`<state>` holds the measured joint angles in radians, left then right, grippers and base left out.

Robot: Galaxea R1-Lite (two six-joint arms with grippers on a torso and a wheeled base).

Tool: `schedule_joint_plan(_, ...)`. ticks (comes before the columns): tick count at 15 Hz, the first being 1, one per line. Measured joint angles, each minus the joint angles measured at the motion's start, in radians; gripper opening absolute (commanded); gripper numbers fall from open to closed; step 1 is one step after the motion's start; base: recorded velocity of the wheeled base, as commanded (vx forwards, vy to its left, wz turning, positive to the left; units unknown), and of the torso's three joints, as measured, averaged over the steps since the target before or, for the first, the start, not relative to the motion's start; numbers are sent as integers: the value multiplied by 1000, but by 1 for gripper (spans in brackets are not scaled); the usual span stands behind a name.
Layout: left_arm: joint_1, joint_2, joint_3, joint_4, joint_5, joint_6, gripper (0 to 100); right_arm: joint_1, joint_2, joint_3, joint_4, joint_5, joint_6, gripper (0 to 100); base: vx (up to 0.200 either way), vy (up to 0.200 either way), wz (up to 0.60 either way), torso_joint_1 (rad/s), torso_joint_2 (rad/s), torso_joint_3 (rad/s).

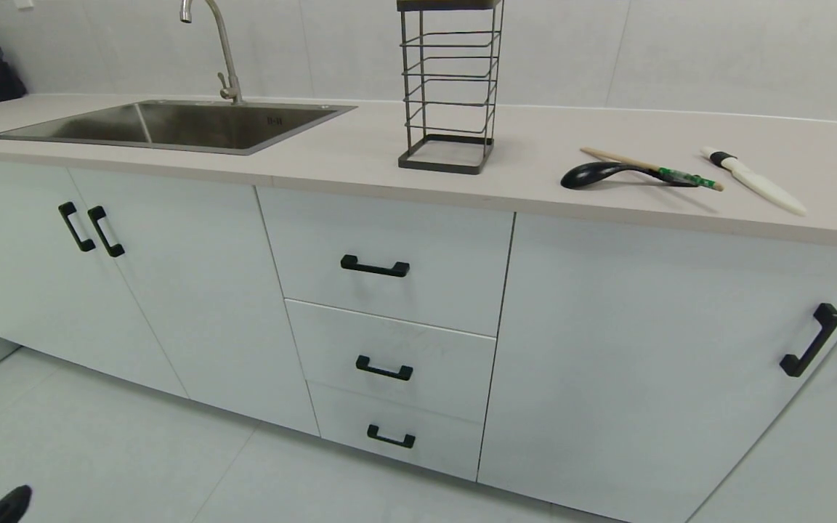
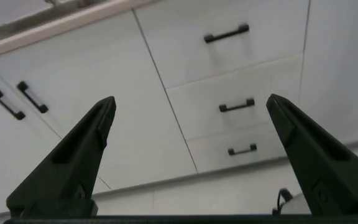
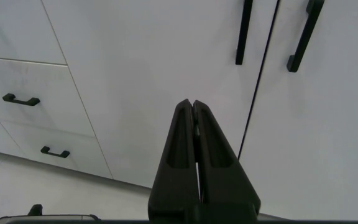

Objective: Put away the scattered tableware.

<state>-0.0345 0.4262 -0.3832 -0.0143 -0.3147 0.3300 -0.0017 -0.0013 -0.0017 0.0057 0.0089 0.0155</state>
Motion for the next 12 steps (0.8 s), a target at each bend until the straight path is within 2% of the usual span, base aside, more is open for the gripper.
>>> schedule_joint_plan(1, -12, 51, 11, 5, 0, 73, 100, 1, 0, 0, 0, 0, 0, 0, 0, 0, 0, 0, 0, 0)
schedule_joint_plan(3, -26, 161, 41, 10, -3, 266, 100, 0, 0, 0, 0, 0, 0, 0, 0, 0, 0, 0, 0, 0)
schedule_joint_plan(4, -34, 224, 50, 8, -4, 398, 100, 0, 0, 0, 0, 0, 0, 0, 0, 0, 0, 0, 0, 0)
schedule_joint_plan(5, -47, 280, 56, 7, -4, 508, 100, 0, 0, 0, 0, 0, 0, 0, 0, 0, 0, 0, 0, 0)
schedule_joint_plan(7, -91, 380, 64, 9, 4, 617, 100, 0, 0, 0, 0, 0, 0, 0, 0, 0, 0, 0, 0, 0)
schedule_joint_plan(9, -148, 472, 70, 10, 30, 702, 100, 0, 0, 0, 0, 0, 0, 0, 0, 0, 0, 0, 0, 0)
schedule_joint_plan(10, -170, 509, 70, 10, 44, 723, 100, 0, 0, 0, 0, 0, 0, 0, 0, 0, 0, 0, 0, 0)
schedule_joint_plan(12, -197, 578, 71, 7, 67, 739, 100, 0, 0, 0, 0, 0, 0, 0, 0, 0, 0, 0, 0, 0)
